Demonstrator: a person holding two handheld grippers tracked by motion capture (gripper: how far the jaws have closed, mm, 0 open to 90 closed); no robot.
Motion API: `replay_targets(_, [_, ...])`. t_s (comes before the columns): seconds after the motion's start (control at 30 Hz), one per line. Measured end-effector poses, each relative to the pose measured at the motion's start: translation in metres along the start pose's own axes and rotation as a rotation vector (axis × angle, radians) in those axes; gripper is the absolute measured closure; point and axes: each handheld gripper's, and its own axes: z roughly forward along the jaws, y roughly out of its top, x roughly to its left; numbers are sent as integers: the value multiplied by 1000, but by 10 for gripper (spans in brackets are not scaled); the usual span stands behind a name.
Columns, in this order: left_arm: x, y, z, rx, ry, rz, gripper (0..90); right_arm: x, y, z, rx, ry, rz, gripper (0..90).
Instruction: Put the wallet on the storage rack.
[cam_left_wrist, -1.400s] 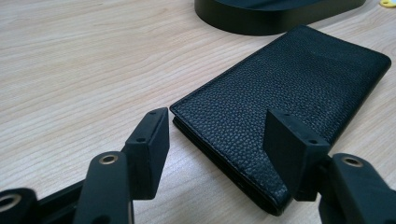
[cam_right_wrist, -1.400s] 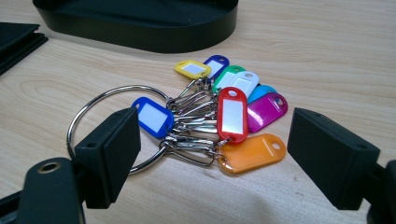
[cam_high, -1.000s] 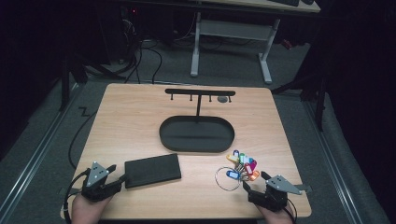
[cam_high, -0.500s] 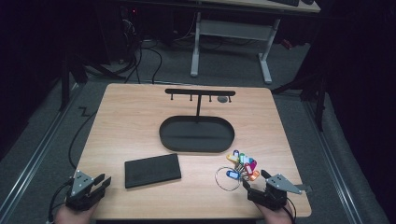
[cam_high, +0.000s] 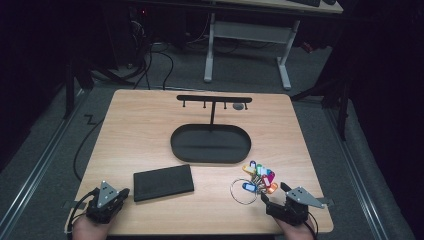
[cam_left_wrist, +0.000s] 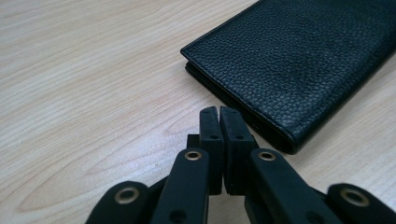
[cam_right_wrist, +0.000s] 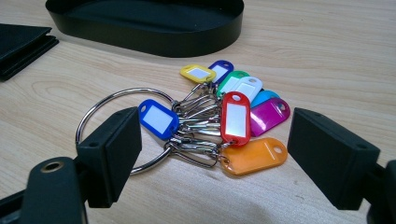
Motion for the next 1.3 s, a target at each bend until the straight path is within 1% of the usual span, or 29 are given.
replay_targets(0.07, [-2, 1, 2, 5, -10, 11, 885, 0, 0, 0, 1, 3, -1, 181])
replay_targets(0.1, [-5, 1, 3, 9, -20, 22, 885, 0, 0, 0, 0, 4, -5, 181])
replay_targets(0.13, [-5, 1, 3, 9, -20, 22, 885, 0, 0, 0, 0, 4, -5, 181])
replay_targets(0.17, [-7, 1, 2, 8, -28, 30, 885, 1, 0, 0, 0, 6, -7, 181])
replay_targets(0.2, [-10, 0, 1, 5, -24, 43, 885, 1, 0, 0, 0, 7, -9, 182])
replay_targets(0.33, [-13, -2, -6, -8, -45, 39, 882, 0, 0, 0, -1, 12, -12, 182])
replay_targets(0.37, [-15, -3, -7, -11, -69, 41, 876, 0, 0, 0, 0, 12, -11, 182])
replay_targets(0.4, [-15, -3, -7, -11, -69, 41, 874, 0, 0, 0, 0, 12, -11, 182])
replay_targets(0.43, [-17, -3, -7, -20, -89, 42, 873, 0, 0, 1, 0, 13, -9, 183])
replay_targets(0.53, [-26, -1, -7, -24, -136, 83, 872, 0, 1, 1, 0, 15, -10, 185])
replay_targets(0.6, [-33, 0, -8, -28, -157, 105, 874, 1, 1, 1, 1, 16, -11, 186])
replay_targets(0.67, [-39, 2, -10, -37, -188, 121, 871, 1, 1, 1, 2, 17, -8, 186])
replay_targets(0.7, [-43, 3, -11, -40, -198, 127, 871, 1, 1, 1, 2, 17, -8, 186])
replay_targets(0.77, [-48, 4, -12, -38, -213, 152, 869, 1, 1, 2, 2, 17, -7, 186])
replay_targets(0.83, [-50, 6, -14, -48, -198, 177, 851, 1, 1, 1, 2, 16, -6, 186])
replay_targets(0.87, [-48, 7, -15, -60, -190, 172, 851, 1, 1, 1, 2, 16, -6, 186])
replay_targets(0.93, [-43, 8, -19, -85, -185, 141, 841, 0, 1, 1, 0, 17, -4, 186])
replay_targets(1.0, [-41, 9, -21, -91, -162, 145, 808, 0, 1, 1, 1, 19, -1, 186])
replay_targets(1.03, [-41, 10, -21, -91, -154, 143, 773, 0, 1, 1, 1, 20, -1, 187])
replay_targets(1.07, [-41, 12, -22, -92, -153, 145, 728, 0, 1, 1, 0, 20, -2, 186])
replay_targets(1.1, [-42, 14, -22, -110, -155, 145, 693, 0, 1, 2, 0, 20, -3, 187])
replay_targets(1.17, [-45, 20, -22, -137, -172, 155, 611, 1, 1, 2, 1, 18, -2, 187])
replay_targets(1.23, [-51, 27, -17, -146, -194, 183, 532, 2, 1, 3, 6, 21, -5, 196])
replay_targets(1.3, [-55, 34, -10, -149, -257, 189, 522, 2, 1, 3, 6, 21, -5, 197])
